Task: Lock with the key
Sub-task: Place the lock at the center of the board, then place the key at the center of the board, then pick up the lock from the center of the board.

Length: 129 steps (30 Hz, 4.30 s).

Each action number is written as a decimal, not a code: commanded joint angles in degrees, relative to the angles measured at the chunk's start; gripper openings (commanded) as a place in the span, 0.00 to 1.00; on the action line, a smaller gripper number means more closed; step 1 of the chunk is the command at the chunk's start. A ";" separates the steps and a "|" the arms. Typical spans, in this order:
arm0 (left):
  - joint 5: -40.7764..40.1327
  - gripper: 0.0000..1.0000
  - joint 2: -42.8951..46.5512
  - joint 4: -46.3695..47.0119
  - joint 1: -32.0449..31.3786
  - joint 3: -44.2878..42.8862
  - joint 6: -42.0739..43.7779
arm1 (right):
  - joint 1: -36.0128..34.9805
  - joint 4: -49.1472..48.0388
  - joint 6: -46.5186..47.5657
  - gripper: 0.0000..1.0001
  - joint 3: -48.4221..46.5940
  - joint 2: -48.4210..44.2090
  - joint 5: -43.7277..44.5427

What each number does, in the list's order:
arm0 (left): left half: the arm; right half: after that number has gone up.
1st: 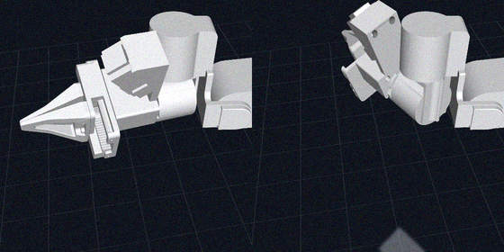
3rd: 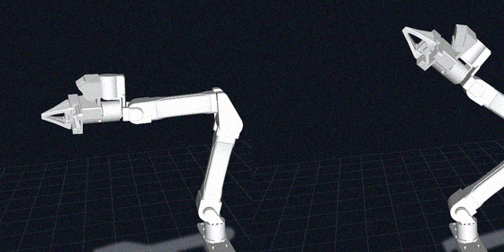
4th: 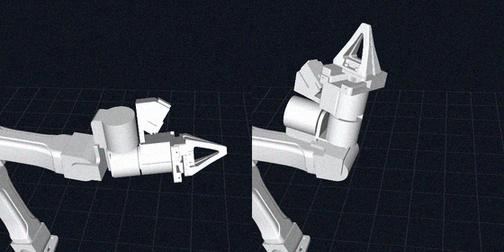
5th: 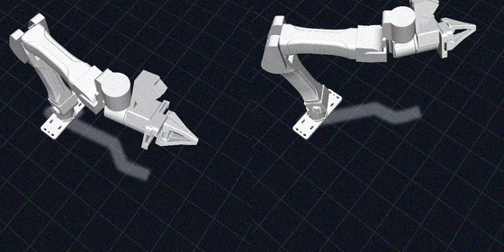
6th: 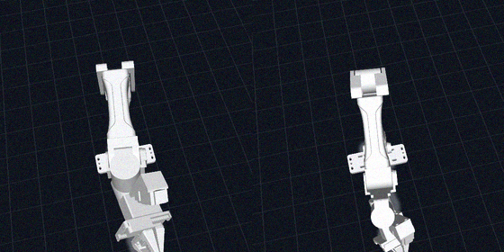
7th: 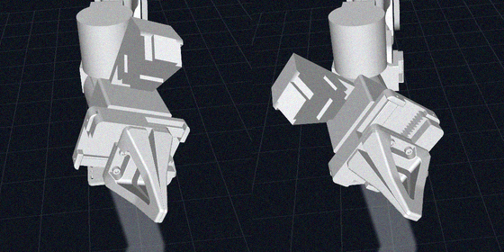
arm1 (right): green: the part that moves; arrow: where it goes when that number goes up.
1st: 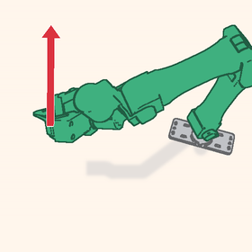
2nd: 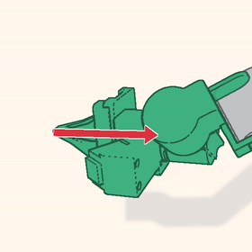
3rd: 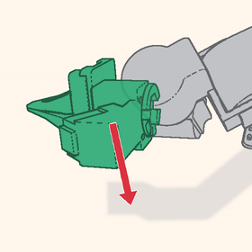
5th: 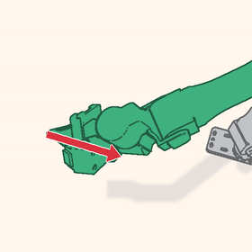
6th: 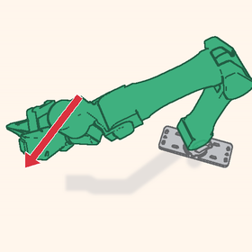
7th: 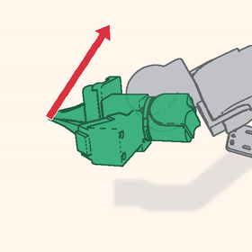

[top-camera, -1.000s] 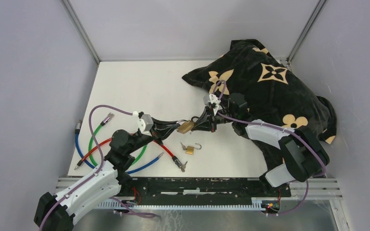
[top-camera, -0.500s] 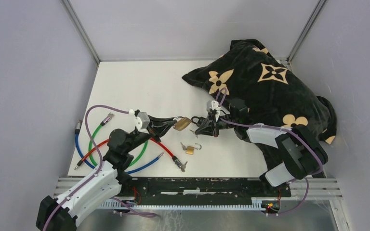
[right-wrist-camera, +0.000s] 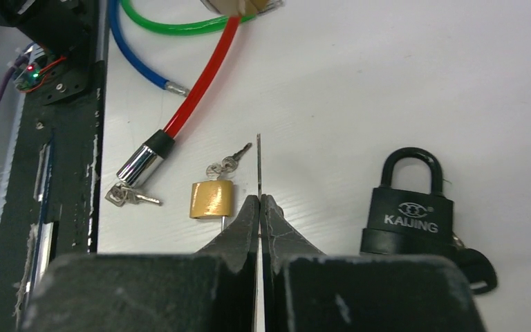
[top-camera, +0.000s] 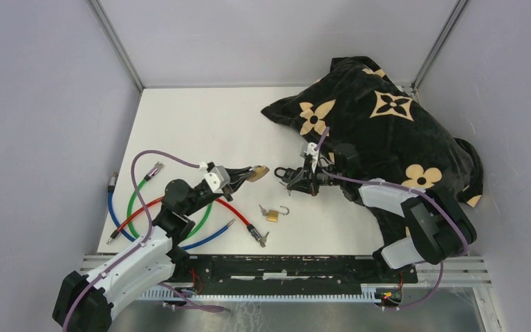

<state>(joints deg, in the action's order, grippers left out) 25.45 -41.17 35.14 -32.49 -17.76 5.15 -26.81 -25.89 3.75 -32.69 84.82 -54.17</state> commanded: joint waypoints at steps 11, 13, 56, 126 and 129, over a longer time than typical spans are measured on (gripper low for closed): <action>-6.91 0.02 -29.44 4.98 0.54 -8.13 45.79 | 0.86 8.90 1.58 0.00 -8.53 -6.76 12.95; -7.07 0.02 -34.09 5.10 1.50 -11.21 47.35 | 0.87 8.93 1.87 0.00 -9.50 -6.23 14.30; -4.28 0.98 -19.55 -31.31 -0.23 -12.54 30.87 | -4.24 7.93 -19.55 0.28 -36.46 33.43 28.71; 0.31 0.93 7.18 -72.25 8.09 -24.77 19.74 | -26.67 25.77 15.60 0.61 -11.91 11.11 37.91; 0.53 0.92 6.89 -71.92 8.14 -24.61 19.63 | -26.72 27.42 16.51 0.67 -11.35 10.79 39.23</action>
<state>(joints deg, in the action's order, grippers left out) 25.67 -33.87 -39.68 -24.47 -42.68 26.87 -53.60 -2.61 18.76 -44.14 95.13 -19.07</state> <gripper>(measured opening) 0.929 0.652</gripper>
